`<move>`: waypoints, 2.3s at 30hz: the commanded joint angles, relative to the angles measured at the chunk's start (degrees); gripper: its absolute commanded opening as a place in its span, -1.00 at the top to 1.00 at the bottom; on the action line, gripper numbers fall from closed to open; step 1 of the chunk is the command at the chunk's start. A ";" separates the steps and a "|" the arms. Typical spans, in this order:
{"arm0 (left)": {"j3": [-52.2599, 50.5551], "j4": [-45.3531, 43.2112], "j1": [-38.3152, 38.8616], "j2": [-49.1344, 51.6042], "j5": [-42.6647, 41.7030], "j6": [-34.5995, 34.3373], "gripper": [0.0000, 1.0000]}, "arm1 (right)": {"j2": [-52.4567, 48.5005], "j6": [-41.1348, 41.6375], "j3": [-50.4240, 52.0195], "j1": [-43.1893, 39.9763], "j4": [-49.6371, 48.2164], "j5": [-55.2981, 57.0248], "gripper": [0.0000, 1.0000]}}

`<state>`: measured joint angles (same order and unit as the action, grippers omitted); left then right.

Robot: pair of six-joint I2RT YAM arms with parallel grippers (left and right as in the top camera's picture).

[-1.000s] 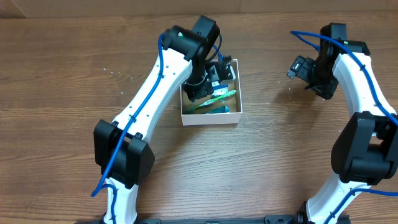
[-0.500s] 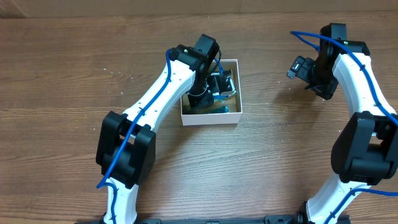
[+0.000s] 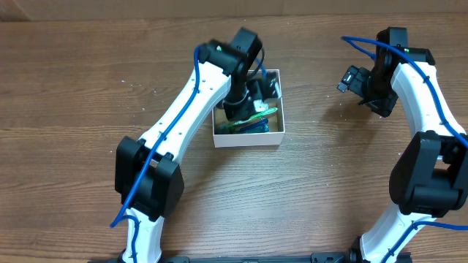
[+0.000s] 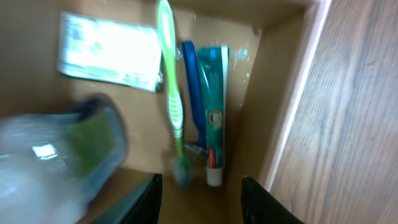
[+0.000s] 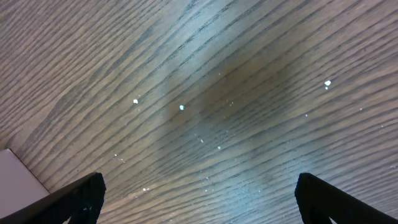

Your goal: Pack container

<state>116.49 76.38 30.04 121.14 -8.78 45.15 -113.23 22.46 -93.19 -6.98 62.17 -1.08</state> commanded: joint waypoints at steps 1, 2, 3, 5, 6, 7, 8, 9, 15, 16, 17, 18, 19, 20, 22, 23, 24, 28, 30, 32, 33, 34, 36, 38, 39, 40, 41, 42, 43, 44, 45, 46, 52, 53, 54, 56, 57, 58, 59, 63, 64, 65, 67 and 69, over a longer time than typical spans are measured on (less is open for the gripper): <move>11.45 4.39 2.29 -0.07 -1.20 -2.56 0.14 | 0.28 0.28 -0.09 0.20 -0.24 0.33 -1.00; 14.78 5.68 2.78 -0.09 -0.26 -5.57 0.14 | 0.28 0.28 -0.09 0.20 -0.24 0.33 -1.00; 16.72 6.29 3.02 -0.09 0.68 -7.67 0.14 | 0.28 0.28 -0.09 0.20 -0.24 0.33 -1.00; 22.21 7.85 3.34 -0.09 5.42 -16.31 0.13 | 0.28 0.28 -0.09 0.20 -0.24 0.33 -1.00; 24.61 8.83 3.34 -0.09 7.65 -20.17 0.13 | 0.28 0.28 -0.09 0.20 -0.24 0.33 -1.00; 26.93 10.01 3.32 -0.09 9.44 -23.21 0.13 | 0.28 0.28 -0.09 0.20 -0.24 0.33 -1.00; 29.20 11.54 3.15 -0.09 11.02 -25.73 0.12 | 0.28 0.28 -0.09 0.20 -0.24 0.33 -1.00; 31.34 13.09 2.89 -0.09 12.39 -28.20 0.04 | 0.28 0.28 -0.09 0.20 -0.24 0.33 -1.00; 40.24 20.41 0.68 -0.31 18.38 -38.23 -1.00 | 0.28 0.28 -0.09 0.20 -0.24 0.33 -1.00; 40.41 20.44 0.37 -0.59 18.43 -38.56 -1.00 | 0.28 0.28 -0.09 0.20 -0.24 0.33 -1.00; 40.39 20.41 0.04 -1.03 18.38 -38.53 -1.00 | 0.28 0.28 -0.09 0.20 -0.24 0.33 -1.00; 40.44 20.41 -0.15 -1.29 18.38 -38.53 -1.00 | 0.28 0.28 -0.09 0.20 -0.24 0.33 -1.00; 40.44 20.41 -0.33 -1.29 18.32 -38.84 -1.00 | 0.28 0.28 -0.09 0.20 -0.24 0.33 -1.00; 40.44 20.41 -0.35 -1.29 17.25 -40.89 -1.00 | 0.28 0.28 -0.09 0.20 -0.24 0.33 -1.00; 40.24 20.41 -0.35 -1.25 14.56 -43.91 -1.00 | 0.28 0.28 -0.09 0.20 -0.24 0.33 -1.00; 40.09 20.41 -0.35 -1.25 15.58 -43.74 -1.00 | 0.28 0.28 -0.09 0.20 -0.24 0.33 -1.00; 40.11 20.41 -0.35 -1.27 15.85 -43.74 -1.00 | 0.28 0.28 -0.09 0.20 -0.24 0.33 -1.00; 40.11 20.41 -0.52 -1.31 18.10 -43.63 -1.00 | 0.28 0.28 -0.09 0.20 -0.24 0.33 -1.00; 40.11 20.44 -0.74 -1.90 18.56 -43.65 -1.00 | 0.28 0.28 -0.09 0.20 -0.24 0.33 -1.00; 40.11 20.41 -1.38 -3.04 18.36 -43.69 -1.00 | 0.28 0.28 -0.09 0.20 -0.24 0.33 -1.00; 40.11 20.41 -1.66 -3.61 18.32 -43.80 -1.00 | 0.28 0.28 -0.09 0.20 -0.24 0.33 -1.00; 40.11 20.44 -2.29 -4.74 18.27 -43.93 -1.00 | 0.28 0.28 -0.09 0.20 -0.24 0.33 -1.00; 40.11 20.41 -3.58 -7.06 18.18 -43.93 -0.99 | 0.28 0.28 -0.09 0.20 -0.24 0.33 -1.00; 40.11 20.41 -5.09 -9.81 18.18 -43.93 -1.00 | 0.28 0.28 -0.09 0.20 -0.24 0.33 -1.00; 40.11 20.41 -6.01 -11.61 18.16 -43.93 -1.00 | 0.28 0.28 -0.09 0.20 -0.24 0.33 -1.00; 40.11 20.41 -6.75 -13.05 18.16 -43.93 -1.00 | 0.28 0.28 -0.09 0.20 -0.24 0.33 -1.00; 40.11 20.41 -7.28 -14.05 18.16 -43.93 -1.00 | 0.28 0.28 -0.09 0.20 -0.24 0.33 -1.00; 40.09 20.41 -8.20 -15.61 18.12 -43.93 -1.00 | 0.28 0.28 -0.09 0.20 -0.24 0.33 -1.00; 40.02 20.41 -8.85 -16.85 18.16 -43.89 -1.00 | 0.28 0.28 -0.09 0.20 -0.24 0.33 -1.00; 39.80 20.41 -9.44 -18.10 18.18 -43.87 -1.00 | 0.28 0.28 -0.09 0.20 -0.24 0.33 -1.00; 39.36 20.41 -10.03 -19.43 18.23 -43.80 -1.00 | 0.28 0.28 -0.09 0.20 -0.24 0.33 -1.00; 38.69 20.41 -10.71 -20.83 18.23 -43.82 -1.00 | 0.28 0.28 -0.09 0.20 -0.24 0.33 -1.00; 27.61 14.95 -14.86 -31.41 17.42 -43.89 -1.00 | 0.28 0.28 -0.09 0.20 -0.24 0.33 -1.00; 25.20 12.90 -15.19 -32.89 16.90 -43.87 -1.00 | 0.28 0.28 -0.09 0.20 -0.24 0.33 -1.00; 21.44 9.62 -15.61 -35.10 16.26 -43.87 -1.00 | 0.28 0.28 -0.09 0.20 -0.24 0.33 -1.00; 11.93 1.27 -16.35 -40.15 14.38 -43.87 -1.00 | 0.28 0.28 -0.09 0.20 -0.24 0.33 -1.00; 7.41 -2.64 -16.70 -42.36 13.46 -43.87 -1.00 | 0.28 0.28 -0.09 0.20 -0.24 0.33 -1.00; 2.58 -6.93 -17.11 -44.63 12.61 -43.87 -1.00 | 0.28 0.28 -0.09 0.20 -0.24 0.33 -1.00; -3.61 -12.31 -17.84 -47.43 11.50 -43.89 -1.00 | 0.28 0.28 -0.09 0.20 -0.24 0.33 -1.00; -23.41 -28.63 -19.93 -56.19 8.59 -44.00 -1.00 | 0.28 0.28 -0.09 0.20 -0.24 0.33 -1.00; -28.02 -32.33 -20.28 -58.21 8.13 -44.13 -1.00 | 0.28 0.28 -0.09 0.20 -0.24 0.33 -1.00; -32.50 -35.80 -20.63 -60.28 7.63 -44.13 -1.00 | 0.28 0.28 -0.09 0.20 -0.24 0.33 -1.00; -41.68 -42.51 -21.18 -64.87 7.48 -44.85 -1.00 | 0.28 0.28 -0.09 0.20 -0.24 0.33 -1.00; -47.93 -46.99 -21.53 -68.22 7.48 -45.22 -1.00 | 0.28 0.28 -0.09 0.20 -0.24 0.33 -1.00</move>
<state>78.56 34.65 9.47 59.44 0.99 1.39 -113.23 22.46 -93.19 -6.98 62.24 -1.08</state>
